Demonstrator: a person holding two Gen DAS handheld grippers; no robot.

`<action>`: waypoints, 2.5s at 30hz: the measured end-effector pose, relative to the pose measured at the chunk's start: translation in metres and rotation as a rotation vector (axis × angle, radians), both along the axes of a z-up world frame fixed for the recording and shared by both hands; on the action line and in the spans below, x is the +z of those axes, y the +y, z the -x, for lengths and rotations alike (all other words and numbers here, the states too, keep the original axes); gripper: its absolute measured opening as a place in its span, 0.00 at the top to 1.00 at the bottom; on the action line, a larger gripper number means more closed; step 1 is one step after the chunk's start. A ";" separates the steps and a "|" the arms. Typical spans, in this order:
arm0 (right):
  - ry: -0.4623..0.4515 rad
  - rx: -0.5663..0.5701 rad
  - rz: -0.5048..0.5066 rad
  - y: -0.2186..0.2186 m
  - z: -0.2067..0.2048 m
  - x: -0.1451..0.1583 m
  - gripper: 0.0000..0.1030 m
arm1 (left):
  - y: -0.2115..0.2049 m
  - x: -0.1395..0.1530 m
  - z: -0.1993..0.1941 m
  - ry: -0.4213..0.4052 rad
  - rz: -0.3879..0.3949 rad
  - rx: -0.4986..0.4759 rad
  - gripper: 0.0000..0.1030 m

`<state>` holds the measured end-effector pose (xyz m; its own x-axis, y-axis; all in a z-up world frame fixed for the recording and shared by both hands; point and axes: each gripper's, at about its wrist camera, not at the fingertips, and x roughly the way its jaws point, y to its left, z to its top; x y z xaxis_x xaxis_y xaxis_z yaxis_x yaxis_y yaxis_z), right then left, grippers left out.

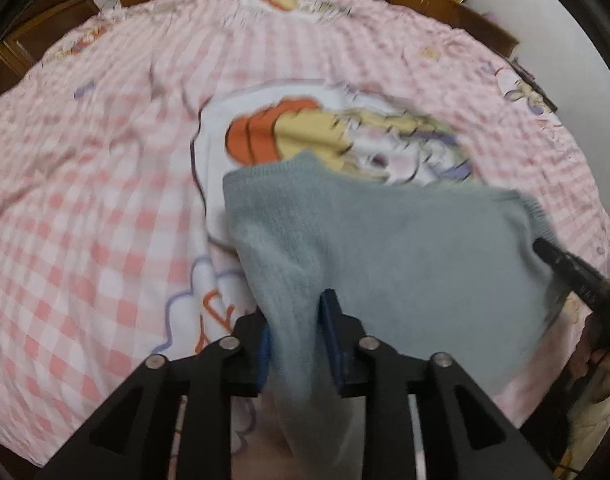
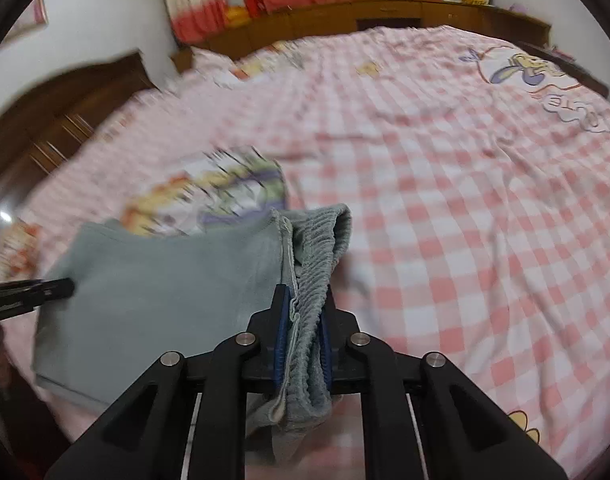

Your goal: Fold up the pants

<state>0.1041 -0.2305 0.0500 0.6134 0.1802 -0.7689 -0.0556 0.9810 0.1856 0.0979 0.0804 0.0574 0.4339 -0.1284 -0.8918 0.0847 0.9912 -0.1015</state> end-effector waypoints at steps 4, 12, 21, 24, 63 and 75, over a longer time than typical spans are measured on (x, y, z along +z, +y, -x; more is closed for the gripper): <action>0.073 0.003 -0.011 -0.014 -0.005 -0.011 0.78 | 0.012 0.003 0.006 -0.026 -0.015 0.019 0.58; 0.024 -0.018 -0.064 -0.033 0.001 0.033 0.77 | 0.008 0.053 0.018 -0.150 0.016 0.025 0.54; 0.041 0.123 -0.054 0.021 -0.034 0.014 0.74 | -0.014 0.010 -0.034 -0.093 0.072 0.019 0.82; 0.075 0.093 0.008 0.024 -0.046 -0.007 0.75 | -0.011 -0.013 -0.044 -0.049 0.048 0.014 0.87; 0.120 0.061 0.012 0.013 0.054 -0.024 0.76 | 0.021 -0.001 0.090 -0.026 0.151 0.173 0.50; 0.079 0.045 -0.032 0.013 0.062 -0.004 0.70 | 0.015 -0.027 0.084 -0.032 0.270 0.194 0.66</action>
